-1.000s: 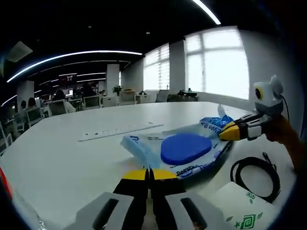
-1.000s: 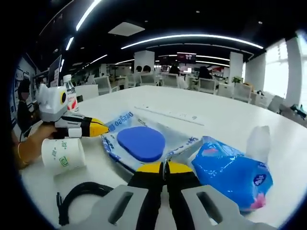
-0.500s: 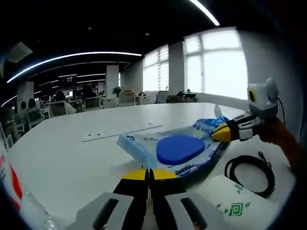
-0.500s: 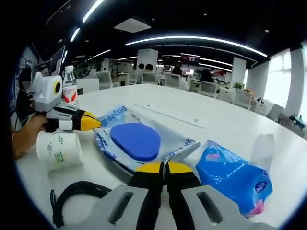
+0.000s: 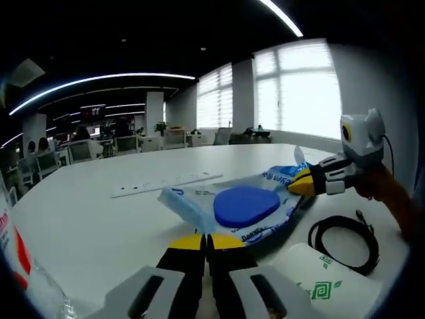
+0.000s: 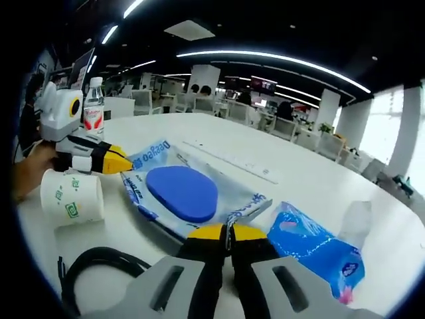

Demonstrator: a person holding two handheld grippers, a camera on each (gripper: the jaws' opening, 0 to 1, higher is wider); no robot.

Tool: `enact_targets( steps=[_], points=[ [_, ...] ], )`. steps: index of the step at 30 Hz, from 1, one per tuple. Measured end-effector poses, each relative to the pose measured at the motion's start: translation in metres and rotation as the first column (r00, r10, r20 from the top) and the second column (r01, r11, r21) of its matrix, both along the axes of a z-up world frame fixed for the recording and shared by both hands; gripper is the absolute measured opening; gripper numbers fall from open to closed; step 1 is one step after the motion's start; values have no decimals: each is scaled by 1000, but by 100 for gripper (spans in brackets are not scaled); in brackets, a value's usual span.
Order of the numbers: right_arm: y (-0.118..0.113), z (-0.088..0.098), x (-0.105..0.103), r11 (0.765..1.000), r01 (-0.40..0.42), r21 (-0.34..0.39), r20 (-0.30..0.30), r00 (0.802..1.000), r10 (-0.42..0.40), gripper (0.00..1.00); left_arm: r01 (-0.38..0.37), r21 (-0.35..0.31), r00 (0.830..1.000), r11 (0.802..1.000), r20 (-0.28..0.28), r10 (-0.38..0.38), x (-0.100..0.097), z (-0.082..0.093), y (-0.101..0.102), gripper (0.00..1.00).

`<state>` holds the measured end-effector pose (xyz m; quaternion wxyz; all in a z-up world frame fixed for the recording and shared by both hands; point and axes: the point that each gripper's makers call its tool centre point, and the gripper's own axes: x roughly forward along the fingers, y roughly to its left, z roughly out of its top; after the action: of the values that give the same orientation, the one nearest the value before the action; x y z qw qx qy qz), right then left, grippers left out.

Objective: Arrange the tabletop items into an orderly group along one side of the table until the central work area is clear of visible clutter.

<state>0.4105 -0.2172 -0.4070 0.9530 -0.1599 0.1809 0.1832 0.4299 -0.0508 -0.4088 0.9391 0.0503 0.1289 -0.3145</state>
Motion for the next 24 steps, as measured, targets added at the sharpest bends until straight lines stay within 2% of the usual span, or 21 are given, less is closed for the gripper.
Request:
enact_targets(
  steps=[6,9,12,17,24],
  points=[
    [-2,-1,-1,1000,11,-12,0,1000,-11,4,10,5,1000,1000,-23,-9,-3,-4,1,2],
    [-8,1,0,995,38,-92,28,999,-36,5,27,13,999,1000,-29,-26,-6,-5,-2,6],
    [-12,4,1,997,41,-72,29,999,-39,6,14,41,1000,999,1,-14,-5,0,2,5],
    [-17,13,0,998,54,-15,47,998,-53,6,-2,14,999,1000,39,1,-6,17,8,3],
    [-12,13,-2,999,36,15,40,999,-36,6,-3,12,999,1000,34,3,-5,16,9,3]
  ],
)
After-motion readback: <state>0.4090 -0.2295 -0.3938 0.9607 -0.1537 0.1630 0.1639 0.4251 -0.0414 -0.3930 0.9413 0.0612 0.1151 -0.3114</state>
